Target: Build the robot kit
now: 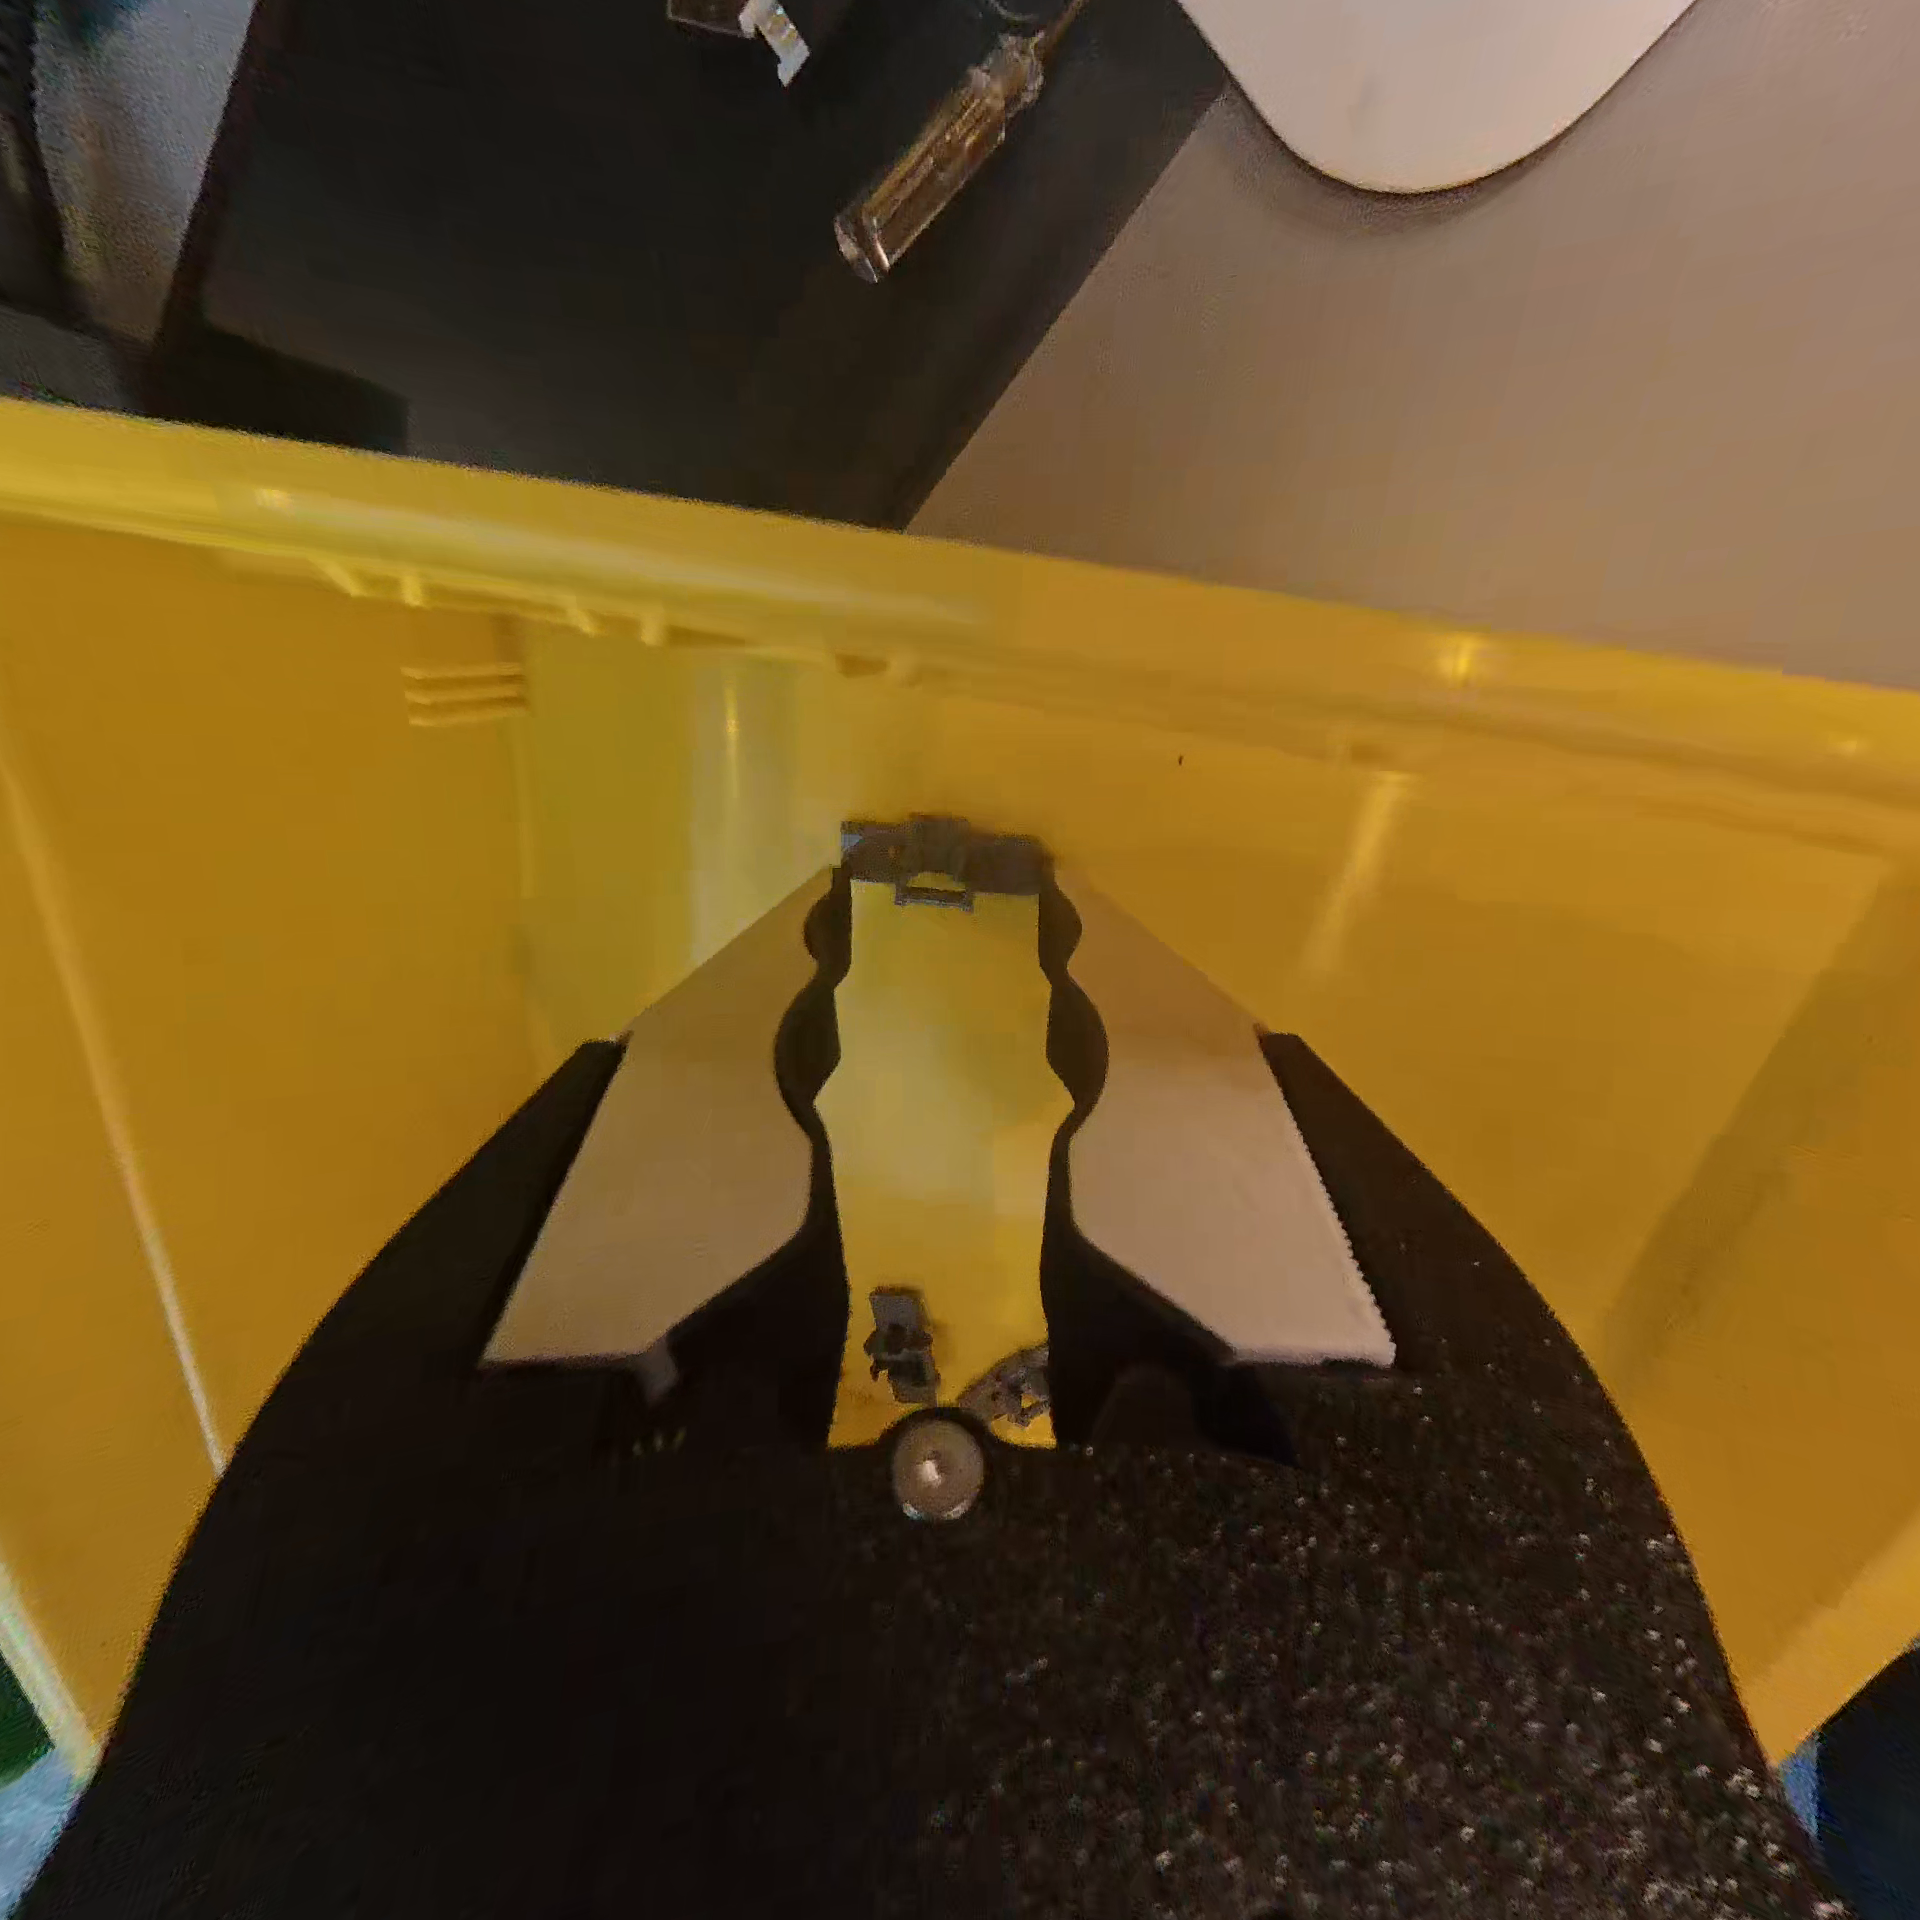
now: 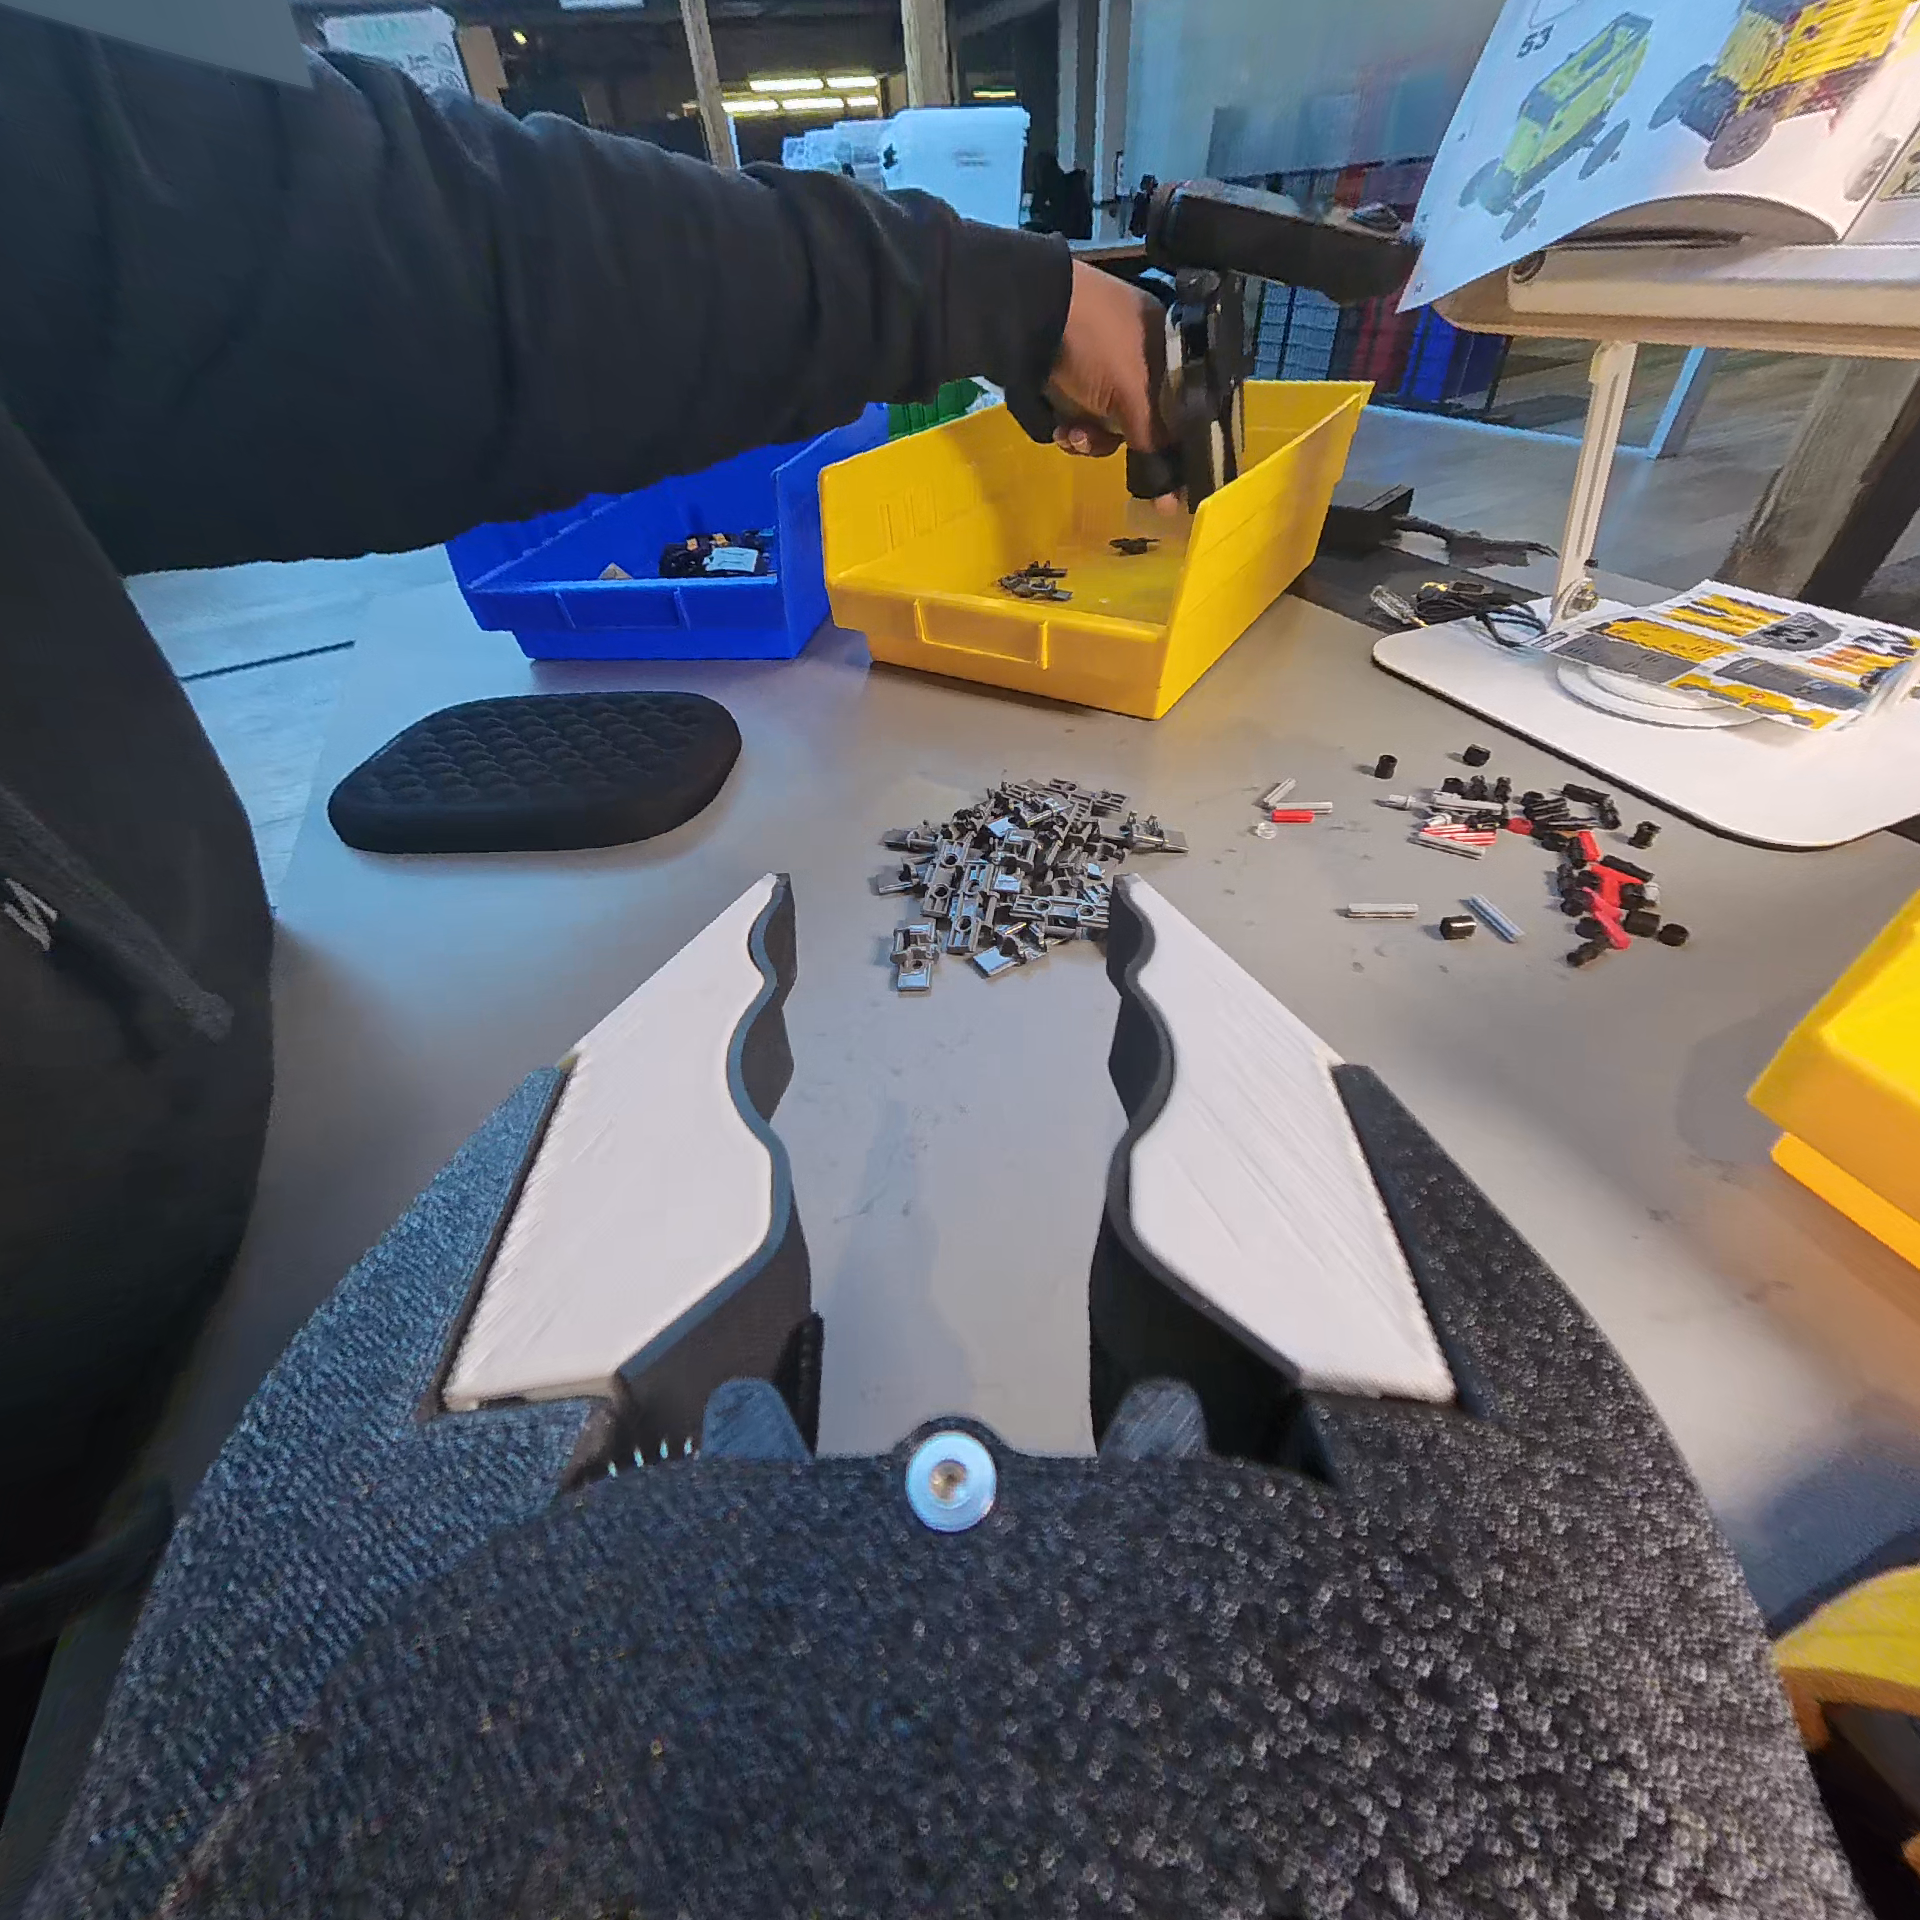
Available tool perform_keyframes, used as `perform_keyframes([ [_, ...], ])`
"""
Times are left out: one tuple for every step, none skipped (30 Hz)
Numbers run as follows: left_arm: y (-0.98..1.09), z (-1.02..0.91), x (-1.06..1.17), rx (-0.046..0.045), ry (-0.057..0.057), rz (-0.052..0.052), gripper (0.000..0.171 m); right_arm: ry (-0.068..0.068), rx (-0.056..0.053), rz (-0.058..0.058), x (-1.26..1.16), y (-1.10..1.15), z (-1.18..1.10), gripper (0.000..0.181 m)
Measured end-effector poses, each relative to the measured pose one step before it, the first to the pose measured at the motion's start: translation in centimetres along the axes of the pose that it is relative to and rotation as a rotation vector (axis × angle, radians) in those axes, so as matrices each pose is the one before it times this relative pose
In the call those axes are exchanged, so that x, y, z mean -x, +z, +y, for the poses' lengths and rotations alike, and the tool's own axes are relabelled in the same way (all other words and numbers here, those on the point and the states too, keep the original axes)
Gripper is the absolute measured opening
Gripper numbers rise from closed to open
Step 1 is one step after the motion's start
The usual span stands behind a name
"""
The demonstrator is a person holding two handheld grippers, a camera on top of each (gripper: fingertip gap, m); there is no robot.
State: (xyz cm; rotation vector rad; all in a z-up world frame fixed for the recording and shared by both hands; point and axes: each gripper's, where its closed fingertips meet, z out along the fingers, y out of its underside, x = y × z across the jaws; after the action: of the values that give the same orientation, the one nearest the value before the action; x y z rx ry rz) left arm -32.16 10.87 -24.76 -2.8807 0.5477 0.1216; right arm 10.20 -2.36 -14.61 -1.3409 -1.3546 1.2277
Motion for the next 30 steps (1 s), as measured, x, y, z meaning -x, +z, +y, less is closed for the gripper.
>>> perform_keyframes([
  [0.01, -0.035, -0.055, -0.01304, -0.0184, 0.0138, 0.034, -0.0009, 0.0004, -0.0011, 0.018, -0.002, 0.006, 0.061],
  [0.049, 0.056, -0.039, -0.00515, -0.0193, 0.0156, 0.033, -0.0013, 0.0017, -0.0011, 0.034, 0.03, 0.019, 0.061],
  [0.03, 0.005, -0.085, -0.00719, -0.0219, 0.0182, 0.032, -0.0013, 0.0024, -0.0011, 0.023, 0.026, 0.038, 0.061],
  [-0.015, -0.019, 0.0, -0.00615, -0.0066, 0.0071, 0.031, -0.0013, 0.0022, -0.0003, 0.021, 0.028, 0.036, 0.061],
  [0.002, 0.022, 0.011, -0.00441, 0.0021, 0.0013, 0.031, -0.0013, 0.001, 0.0003, 0.006, 0.004, 0.013, 0.061],
  [-0.006, 0.016, -0.007, -0.00223, 0.0003, 0.0003, 0.031, -0.0008, -0.0003, 0.0007, 0.005, -0.006, -0.002, 0.061],
  [-0.054, 0.07, -0.127, 0.00068, 0.0, 0.0038, 0.027, -0.0002, -0.0016, 0.0007, -0.009, -0.02, -0.027, 0.06],
  [-0.09, 0.169, -0.218, 0.00318, 0.0017, 0.0051, 0.027, -0.0002, -0.0026, 0.0011, -0.012, -0.034, -0.048, 0.061],
  [-0.115, 0.272, -0.264, 0.00264, 0.0064, 0.0035, 0.027, -0.0009, -0.0032, 0.0013, -0.009, -0.039, -0.054, 0.061],
  [-0.218, 0.326, -0.325, -0.00119, 0.008, 0.0018, 0.026, -0.0021, -0.0028, 0.0008, 0.019, -0.04, -0.047, 0.061],
  [-0.409, 0.32, -0.391, -0.00619, 0.0087, -0.0017, 0.026, -0.0035, -0.0018, 0.0001, 0.038, -0.025, -0.036, 0.061],
  [-0.658, 0.24, -0.739, -0.01345, 0.0149, 0.0078, 0.027, -0.0044, -0.0002, -0.0005, 0.057, -0.013, -0.007, 0.06],
  [-0.952, -0.048, -0.941, -0.02634, 0.0199, 0.0062, 0.027, -0.005, 0.0012, -0.001, 0.07, -0.005, 0.001, 0.061],
  [-1.232, -0.327, -1.167, -0.04046, 0.0235, 0.015, 0.026, -0.0048, 0.0023, -0.0014, 0.073, 0.02, 0.03, 0.06],
  [-1.326, -0.555, -1.88, -0.04509, 0.0313, 0.0261, 0.026, -0.0045, 0.0039, -0.002, 0.081, 0.049, 0.045, 0.06],
  [-1.253, -0.731, -2.185, -0.04157, 0.0468, 0.0213, 0.026, -0.0044, 0.0058, -0.0028, 0.079, 0.076, 0.074, 0.06],
  [-0.982, -0.842, -2.502, -0.03112, 0.0556, 0.0226, 0.026, -0.0038, 0.007, -0.0033, 0.078, 0.087, 0.097, 0.06],
  [-0.585, -0.964, -2.67, -0.0241, 0.0573, 0.033, 0.026, -0.0029, 0.008, -0.0032, 0.071, 0.101, 0.116, 0.06],
  [-0.146, -1.0, -2.796, -0.01594, 0.0567, 0.0371, 0.027, -0.0023, 0.0082, -0.0028, 0.059, 0.099, 0.117, 0.06],
  [0.259, -0.931, -2.522, -0.0054, 0.0565, 0.0327, 0.027, -0.0026, 0.0072, -0.0019, 0.056, 0.085, 0.096, 0.06],
  [0.63, -0.879, -2.259, 0.00017, 0.053, 0.0298, 0.027, -0.0033, 0.005, 0.0005, 0.022, 0.053, 0.073, 0.06],
  [0.877, -0.807, -1.85, 0.0017, 0.0432, 0.0285, 0.027, -0.0034, 0.0015, 0.003, 0.002, 0.015, 0.017, 0.06],
  [1.085, -0.677, -1.365, 0.0037, 0.031, 0.0208, 0.027, -0.0025, -0.0028, 0.005, -0.041, -0.047, -0.035, 0.06],
  [1.117, -0.528, -0.968, 0.00375, 0.0214, 0.0197, 0.026, -0.0009, -0.0061, 0.0063, -0.063, -0.081, -0.101, 0.06],
  [1.075, -0.274, -0.794, 0.01047, 0.0145, 0.0217, 0.027, 0.0007, -0.008, 0.0061, -0.087, -0.108, -0.11, 0.06],
  [0.954, -0.14, -0.404, 0.01198, 0.0093, 0.0117, 0.026, 0.0018, -0.0082, 0.0053, -0.088, -0.12, -0.123, 0.06],
  [0.726, -0.085, -0.051, 0.00907, 0.0046, -0.0017, 0.026, 0.0022, -0.0067, 0.004, -0.07, -0.109, -0.096, 0.06],
  [0.527, -0.009, 0.063, 0.00968, 0.0013, -0.0046, 0.027, 0.0021, -0.0051, 0.0032, -0.072, -0.089, -0.07, 0.06],
  [0.297, 0.053, 0.126, 0.01015, 0.0016, -0.0111, 0.027, 0.0016, -0.0027, 0.0021, -0.053, -0.064, -0.034, 0.06],
  [0.069, 0.136, 0.303, 0.01023, 0.0027, -0.0198, 0.027, 0.0008, -0.0016, 0.0002, -0.015, -0.041, -0.023, 0.06],
])
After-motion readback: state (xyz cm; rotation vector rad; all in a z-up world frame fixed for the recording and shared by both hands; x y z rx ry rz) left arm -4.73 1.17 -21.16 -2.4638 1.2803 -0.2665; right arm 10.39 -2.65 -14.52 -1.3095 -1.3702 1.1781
